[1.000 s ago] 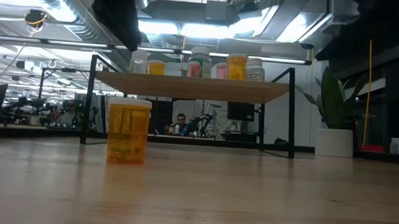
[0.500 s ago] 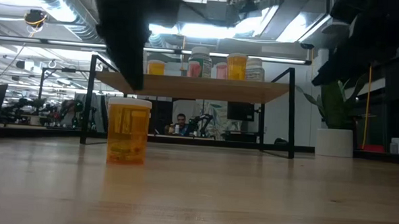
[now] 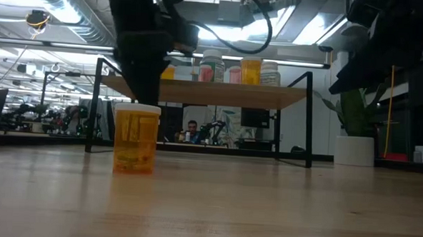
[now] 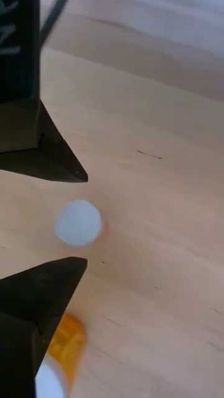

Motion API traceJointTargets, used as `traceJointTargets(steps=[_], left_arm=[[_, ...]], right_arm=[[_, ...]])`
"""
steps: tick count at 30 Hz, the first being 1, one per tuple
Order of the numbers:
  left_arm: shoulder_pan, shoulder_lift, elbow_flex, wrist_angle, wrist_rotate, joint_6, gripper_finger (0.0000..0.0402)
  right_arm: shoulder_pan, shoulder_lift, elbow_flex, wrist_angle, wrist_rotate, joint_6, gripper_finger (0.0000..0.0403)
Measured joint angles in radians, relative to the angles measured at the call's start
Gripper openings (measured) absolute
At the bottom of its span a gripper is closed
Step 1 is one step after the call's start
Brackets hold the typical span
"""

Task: Pick and place medicine bottles onto shelf by color
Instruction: Put the pink pill bottle on the shelf

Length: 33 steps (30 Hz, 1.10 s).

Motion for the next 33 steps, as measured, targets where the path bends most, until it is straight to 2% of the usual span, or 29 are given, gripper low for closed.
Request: traceJointTargets(steps=[33], left_arm=[[-0.001,0.058,0.0,0.028,-0.008,0.0,0.0202]], right_arm=[[0.0,-0.002,0.0,0.006,-0.006,-0.001,0.0298]])
